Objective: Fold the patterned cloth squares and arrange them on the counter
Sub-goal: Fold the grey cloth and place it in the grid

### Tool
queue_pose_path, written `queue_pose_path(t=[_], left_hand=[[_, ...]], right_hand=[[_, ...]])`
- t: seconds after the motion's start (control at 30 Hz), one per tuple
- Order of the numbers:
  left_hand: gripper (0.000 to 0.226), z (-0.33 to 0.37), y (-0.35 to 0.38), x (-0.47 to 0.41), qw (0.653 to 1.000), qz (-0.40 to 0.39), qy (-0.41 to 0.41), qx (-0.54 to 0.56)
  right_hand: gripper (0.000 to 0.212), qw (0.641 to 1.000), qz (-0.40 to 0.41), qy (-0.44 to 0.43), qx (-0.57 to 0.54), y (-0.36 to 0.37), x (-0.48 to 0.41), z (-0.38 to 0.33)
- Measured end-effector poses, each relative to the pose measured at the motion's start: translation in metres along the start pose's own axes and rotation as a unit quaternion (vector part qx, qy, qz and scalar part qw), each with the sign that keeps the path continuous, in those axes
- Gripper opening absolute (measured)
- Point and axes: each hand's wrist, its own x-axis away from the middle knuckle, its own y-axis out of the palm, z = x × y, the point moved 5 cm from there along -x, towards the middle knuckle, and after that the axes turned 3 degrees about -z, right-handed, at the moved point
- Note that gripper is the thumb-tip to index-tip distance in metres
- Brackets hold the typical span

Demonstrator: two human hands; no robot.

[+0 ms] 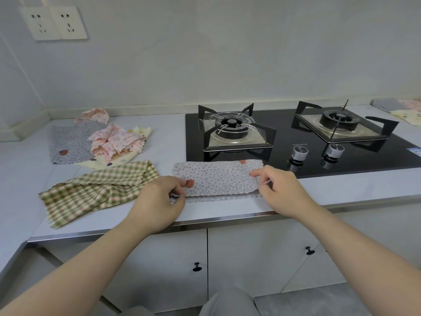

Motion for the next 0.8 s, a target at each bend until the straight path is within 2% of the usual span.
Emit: queue_pose_path(t=[0.07, 0.13, 0.27, 0.3, 0.43, 0.5, 0.53, 0.6, 0.67, 0.73, 0.8], left_hand=[[0.016, 0.0, 0.002, 0.0, 1.0, -0.003, 0.005, -0.017], [0.015, 0.0, 0.002, 0.001, 1.0, -0.009, 0.008, -0.026], [0.006, 0.011, 0.0, 0.005, 0.996, 0.011, 0.05, -0.072], [0.01, 0.014, -0.002, 0.005, 0.993, 0.026, 0.057, -0.101], [0.018, 0.031, -0.011, 0.004, 0.974, 0.103, 0.074, -0.189], [0.014, 0.044, -0.005, -0.004, 0.97, 0.115, 0.09, -0.195], [0.016, 0.049, 0.001, -0.012, 0.971, 0.106, 0.091, -0.194], [0.029, 0.058, 0.017, -0.034, 0.98, 0.047, 0.063, -0.184], [0.044, 0.062, 0.037, -0.055, 0.984, -0.034, 0.008, -0.174], [0.053, 0.058, 0.054, -0.062, 0.981, -0.09, -0.039, -0.168], [0.056, 0.05, 0.068, -0.058, 0.971, -0.133, -0.069, -0.188]], right_hand=[[0.042, 0.999, 0.012, -0.029, 0.029, 0.002, 0.001, -0.003], [0.043, 0.996, 0.03, -0.055, 0.059, 0.004, 0.003, -0.004], [0.02, 0.984, 0.062, -0.106, 0.132, 0.005, 0.005, -0.008], [0.016, 0.979, 0.076, -0.121, 0.146, 0.004, 0.007, -0.011], [0.011, 0.953, 0.189, -0.141, 0.189, -0.012, 0.016, -0.02], [0.009, 0.942, 0.244, -0.158, 0.167, -0.016, 0.016, -0.028], [0.014, 0.942, 0.248, -0.167, 0.15, -0.012, 0.012, -0.034], [0.032, 0.956, 0.2, -0.171, 0.132, 0.002, -0.007, -0.053], [0.05, 0.977, 0.1, -0.139, 0.129, 0.024, -0.029, -0.073], [0.052, 0.991, 0.009, -0.061, 0.122, 0.045, -0.044, -0.078], [0.052, 0.99, -0.028, -0.008, 0.135, 0.061, -0.052, -0.071]])
